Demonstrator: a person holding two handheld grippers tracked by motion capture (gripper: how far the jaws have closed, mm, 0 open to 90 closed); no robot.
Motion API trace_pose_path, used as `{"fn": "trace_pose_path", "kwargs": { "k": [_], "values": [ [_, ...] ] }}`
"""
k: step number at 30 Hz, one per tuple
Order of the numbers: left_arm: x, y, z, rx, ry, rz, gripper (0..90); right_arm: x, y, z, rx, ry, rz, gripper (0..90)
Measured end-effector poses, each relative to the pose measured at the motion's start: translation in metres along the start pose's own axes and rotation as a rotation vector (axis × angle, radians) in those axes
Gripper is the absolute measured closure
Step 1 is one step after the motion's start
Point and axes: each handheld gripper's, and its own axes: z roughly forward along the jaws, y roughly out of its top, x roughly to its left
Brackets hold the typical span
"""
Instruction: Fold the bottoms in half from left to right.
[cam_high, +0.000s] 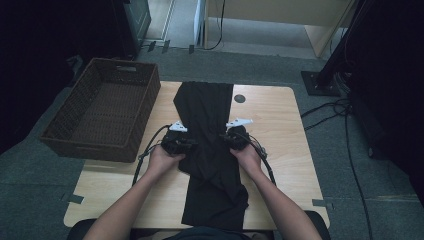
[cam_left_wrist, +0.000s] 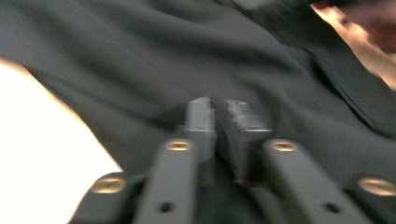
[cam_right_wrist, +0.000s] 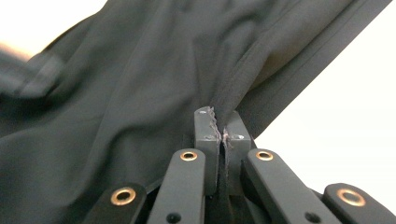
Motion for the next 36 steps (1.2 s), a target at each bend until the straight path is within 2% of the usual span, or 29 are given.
{"fn": "trace_pose_path", "kwargs": {
  "k": [2,5,7,9,13,16,18,20,22,23,24,26,28,31,33,35,36],
  "values": [
    [0.006,0.008,-0.001,-0.017,0.007,-0.017,62.7,0.004,-0.007,-0.006,0.0,0.017,-0.01,88.3],
    [0.015,0.019,0.0,-0.034,0.035,-0.03,58.6,0.01,-0.013,-0.013,0.013,0.004,-0.051,88.3],
    [0.022,0.028,0.003,-0.043,0.065,-0.048,54.9,0.01,-0.014,-0.015,0.014,0.007,-0.038,88.3],
    [0.028,0.035,0.007,-0.048,0.074,-0.063,52.3,0.01,-0.018,-0.018,0.01,0.008,-0.025,88.3],
    [0.033,0.044,0.025,0.003,0.114,-0.023,49.3,0.01,-0.026,-0.026,0.008,0.027,-0.001,88.3],
    [0.033,0.045,0.031,0.013,0.143,0.002,48.3,0.013,-0.031,-0.031,0.009,0.026,-0.005,88.3],
    [0.033,0.044,0.035,0.023,0.147,0.015,48.0,0.015,-0.034,-0.033,0.002,0.025,-0.012,88.3],
    [0.03,0.042,0.037,0.012,0.152,0.041,49.7,0.017,-0.036,-0.035,0.003,0.027,-0.011,88.3],
    [0.024,0.039,0.037,0.014,0.155,0.093,58.8,0.019,-0.04,-0.038,0.005,0.032,-0.008,88.3],
    [0.02,0.036,0.037,0.016,0.165,0.127,66.8,0.02,-0.042,-0.039,-0.002,0.032,-0.006,88.3],
    [0.017,0.034,0.036,0.011,0.163,0.15,73.8,0.022,-0.045,-0.041,-0.006,0.034,-0.005,88.3],
    [0.015,0.031,0.033,0.018,0.124,0.15,85.0,0.026,-0.049,-0.045,-0.002,0.035,-0.012,88.2],
    [0.012,0.028,0.03,0.037,0.077,0.145,87.3,0.029,-0.053,-0.05,0.006,0.029,-0.018,88.1],
    [0.005,0.023,0.023,0.075,0.037,0.175,87.8,0.029,-0.059,-0.057,0.014,0.022,-0.004,86.7],
    [0.0,0.016,0.018,0.079,0.02,0.169,87.9,0.026,-0.06,-0.061,0.009,0.009,0.009,80.6],
    [-0.001,0.012,0.014,0.075,0.009,0.153,87.9,0.019,-0.057,-0.063,-0.029,-0.008,0.039,69.4],
    [-0.001,0.009,0.013,0.066,0.002,0.137,87.9,0.017,-0.055,-0.064,-0.044,-0.018,0.046,67.9]
  ]
}}
